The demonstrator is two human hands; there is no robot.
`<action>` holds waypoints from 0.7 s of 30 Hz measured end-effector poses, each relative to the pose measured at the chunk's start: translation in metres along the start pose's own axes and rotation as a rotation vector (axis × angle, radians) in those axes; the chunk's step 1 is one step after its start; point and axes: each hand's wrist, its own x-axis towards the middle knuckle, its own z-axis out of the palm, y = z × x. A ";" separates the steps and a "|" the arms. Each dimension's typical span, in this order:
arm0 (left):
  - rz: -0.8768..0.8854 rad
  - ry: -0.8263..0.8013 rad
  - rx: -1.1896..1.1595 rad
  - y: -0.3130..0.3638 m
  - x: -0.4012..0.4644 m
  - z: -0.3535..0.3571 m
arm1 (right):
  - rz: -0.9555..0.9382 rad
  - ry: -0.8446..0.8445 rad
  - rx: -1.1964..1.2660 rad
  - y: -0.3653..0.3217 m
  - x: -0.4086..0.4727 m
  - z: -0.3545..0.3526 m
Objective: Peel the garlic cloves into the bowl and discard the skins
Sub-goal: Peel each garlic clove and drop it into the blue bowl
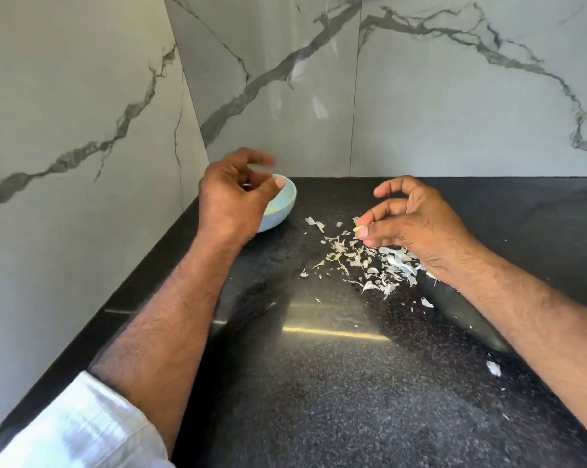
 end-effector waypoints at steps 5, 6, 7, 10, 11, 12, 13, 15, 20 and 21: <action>-0.039 0.193 0.065 -0.011 0.016 -0.026 | -0.062 0.018 -0.181 -0.020 0.025 0.030; -0.071 0.242 0.081 -0.014 0.019 -0.029 | -0.085 0.024 -0.216 -0.024 0.035 0.039; -0.101 0.282 0.088 -0.016 0.021 -0.032 | -0.110 0.029 -0.254 -0.027 0.046 0.051; -0.122 0.323 0.140 -0.025 0.025 -0.035 | -0.166 0.038 -0.391 -0.031 0.084 0.086; -0.129 0.323 0.171 -0.027 0.026 -0.035 | -0.171 0.032 -0.435 -0.030 0.096 0.098; -0.130 0.332 0.198 -0.028 0.026 -0.035 | -0.166 0.020 -0.470 -0.029 0.107 0.109; -0.134 0.340 0.209 -0.029 0.027 -0.035 | -0.151 0.005 -0.497 -0.028 0.116 0.118; -0.142 0.329 0.212 -0.030 0.029 -0.033 | -0.121 -0.025 -0.553 -0.026 0.129 0.134; -0.086 0.242 0.267 -0.020 0.022 -0.019 | -0.117 -0.011 -0.568 -0.025 0.137 0.132; -0.070 0.234 0.278 -0.019 0.021 -0.017 | -0.113 0.002 -0.555 -0.026 0.133 0.124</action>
